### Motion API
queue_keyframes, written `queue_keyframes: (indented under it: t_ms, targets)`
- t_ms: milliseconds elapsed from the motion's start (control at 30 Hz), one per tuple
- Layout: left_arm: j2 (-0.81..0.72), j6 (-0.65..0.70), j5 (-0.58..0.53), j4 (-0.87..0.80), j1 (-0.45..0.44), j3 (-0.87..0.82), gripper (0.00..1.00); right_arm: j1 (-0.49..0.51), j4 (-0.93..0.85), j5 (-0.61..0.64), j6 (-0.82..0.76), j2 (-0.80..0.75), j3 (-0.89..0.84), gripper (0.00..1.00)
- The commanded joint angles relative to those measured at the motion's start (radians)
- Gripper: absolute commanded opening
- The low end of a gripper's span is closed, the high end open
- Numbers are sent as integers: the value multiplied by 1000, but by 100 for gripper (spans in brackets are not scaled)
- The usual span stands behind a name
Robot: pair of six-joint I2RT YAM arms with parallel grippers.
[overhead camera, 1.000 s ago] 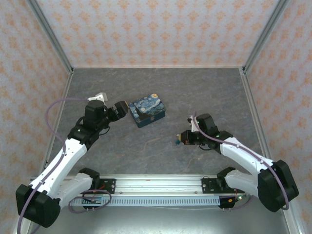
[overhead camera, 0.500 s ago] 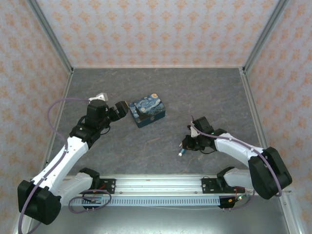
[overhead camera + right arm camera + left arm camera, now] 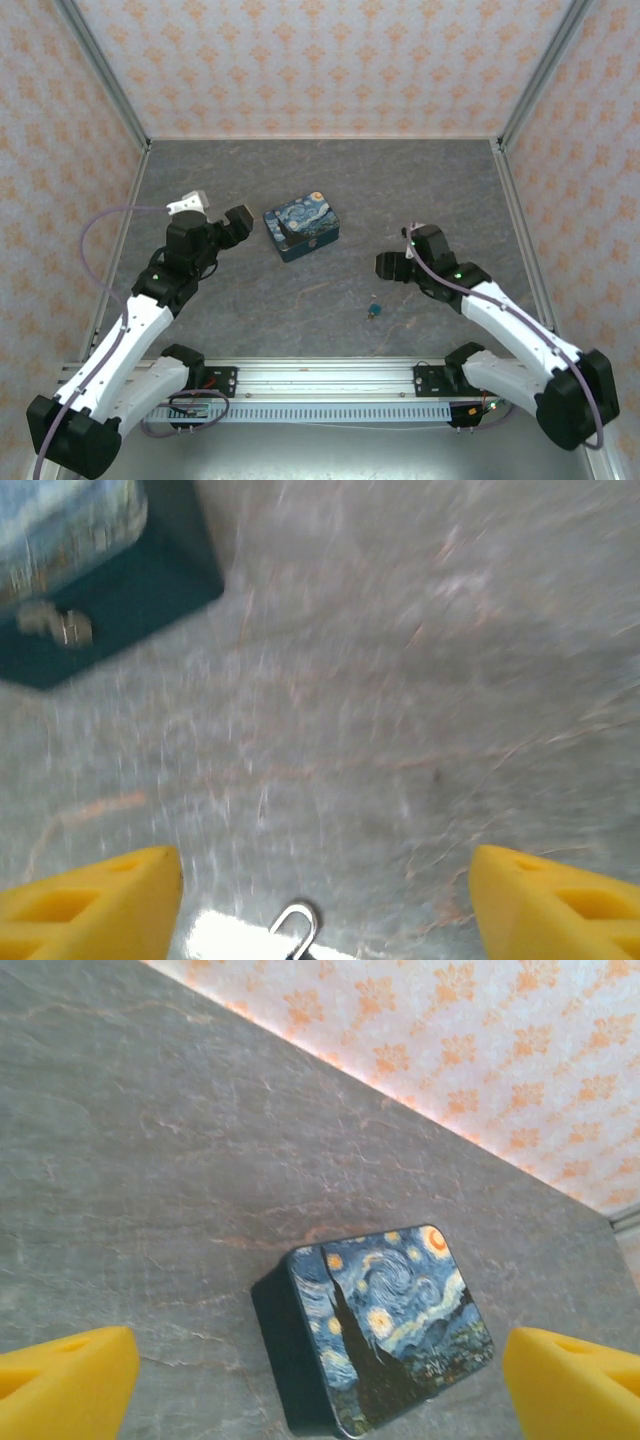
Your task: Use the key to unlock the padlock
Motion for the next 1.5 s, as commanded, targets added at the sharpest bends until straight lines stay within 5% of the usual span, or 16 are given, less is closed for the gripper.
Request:
queue_keyframes:
  t_ms: [0, 67, 233, 433, 533, 700, 1067, 1167, 1467]
  targets:
    - [-36, 93, -109, 55, 3, -30, 94, -1, 36, 247, -47, -80, 18, 90]
    - [-55, 131, -143, 81, 3, -40, 94, -1, 83, 319, -86, -120, 11, 100]
    - [-94, 208, -307, 195, 3, -129, 94, -22, 237, 435, -275, -157, -58, 99]
    - [-41, 246, -578, 180, 3, -208, 94, -241, 552, 318, -291, -91, -230, 99]
    - [15, 308, -623, 218, 5, -228, 95, -348, 770, 248, -290, 3, -312, 99]
    - [74, 416, -609, 419, 6, -312, 95, -460, 1039, 106, -260, 211, -357, 99]
    - [325, 606, -441, 855, 63, -390, 95, -485, 1339, 35, -285, 565, -300, 99]
    - [400, 607, -376, 947, 101, -403, 95, -491, 1202, 50, -277, 560, -236, 99]
    - [656, 620, -253, 1121, 165, -360, 95, -495, 1192, 77, -264, 559, -229, 99]
